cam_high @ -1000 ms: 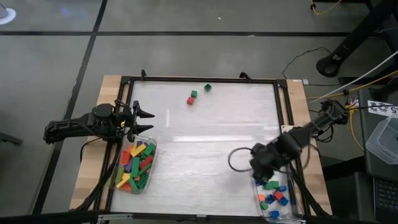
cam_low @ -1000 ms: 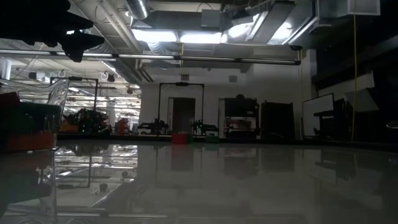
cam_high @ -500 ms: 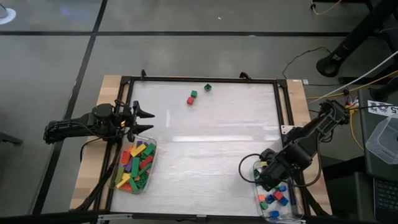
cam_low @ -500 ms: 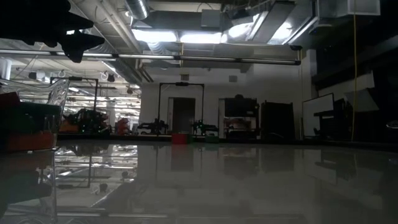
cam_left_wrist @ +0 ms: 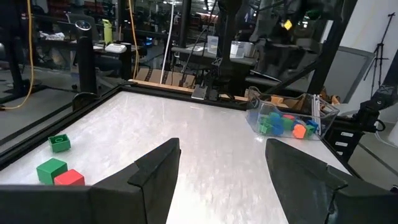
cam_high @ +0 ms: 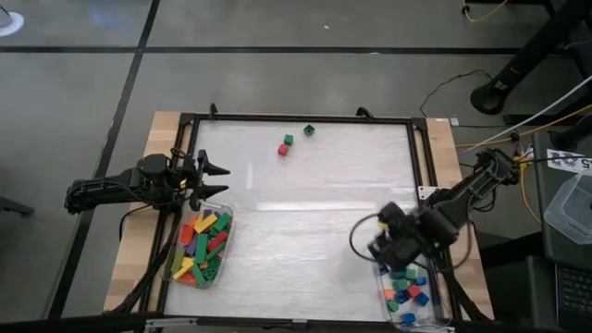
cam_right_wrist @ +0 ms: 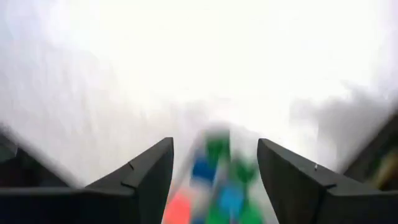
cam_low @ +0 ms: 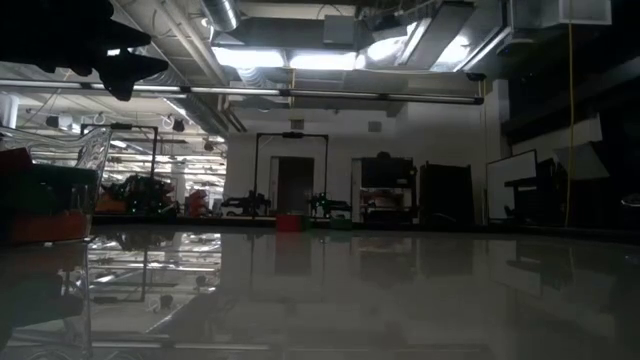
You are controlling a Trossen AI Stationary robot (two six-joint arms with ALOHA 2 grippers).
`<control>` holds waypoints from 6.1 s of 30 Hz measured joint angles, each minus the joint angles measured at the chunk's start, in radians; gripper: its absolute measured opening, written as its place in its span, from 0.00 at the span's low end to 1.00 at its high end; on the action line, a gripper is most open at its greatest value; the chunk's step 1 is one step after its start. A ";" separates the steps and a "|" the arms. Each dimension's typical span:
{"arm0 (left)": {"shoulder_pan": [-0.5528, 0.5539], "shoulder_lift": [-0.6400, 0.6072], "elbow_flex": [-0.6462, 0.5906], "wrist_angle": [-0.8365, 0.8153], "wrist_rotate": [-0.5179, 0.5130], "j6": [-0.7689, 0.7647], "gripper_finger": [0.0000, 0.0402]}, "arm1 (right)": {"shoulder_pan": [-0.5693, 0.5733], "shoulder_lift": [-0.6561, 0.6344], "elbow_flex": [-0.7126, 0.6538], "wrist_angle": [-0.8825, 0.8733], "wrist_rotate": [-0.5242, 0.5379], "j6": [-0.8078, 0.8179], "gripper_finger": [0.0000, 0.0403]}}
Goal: Sort blocks by size
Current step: Put the small green game piece into the right transparent bin, then put the small green wooden block into the right transparent bin
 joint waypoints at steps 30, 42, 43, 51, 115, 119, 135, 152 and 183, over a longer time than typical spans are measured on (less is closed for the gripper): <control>0.000 0.000 0.000 0.000 -0.014 0.022 0.56 | -1.093 0.354 0.000 0.935 0.016 -1.376 0.57; 0.000 0.000 0.000 -0.001 -0.038 0.026 0.56 | -1.234 0.579 0.000 1.173 -0.142 -1.386 0.57; 0.000 0.000 0.000 0.000 -0.040 0.026 0.56 | -1.236 0.588 0.000 1.185 -0.144 -1.398 0.57; 0.000 0.000 0.000 0.000 -0.045 0.029 0.56 | -1.243 0.623 -0.001 1.201 -0.127 -1.430 0.57; 0.000 0.000 0.000 -0.003 -0.050 0.050 0.56 | -1.202 0.340 0.003 0.693 -1.044 -1.176 0.22; 0.000 0.000 0.000 -0.003 -0.059 0.049 0.56 | -1.102 0.270 0.003 0.497 -1.040 -1.177 0.22; 0.000 0.000 0.000 -0.003 -0.059 0.045 0.56 | -0.447 0.090 0.002 -0.080 -0.845 -0.729 0.22; 0.000 0.000 0.000 -0.003 -0.059 0.021 0.56 | -0.027 0.091 0.002 -0.075 -0.730 -0.117 0.51; 0.001 0.000 0.000 -0.007 -0.061 0.025 0.56 | -0.875 0.472 0.001 1.282 -0.031 -1.444 0.52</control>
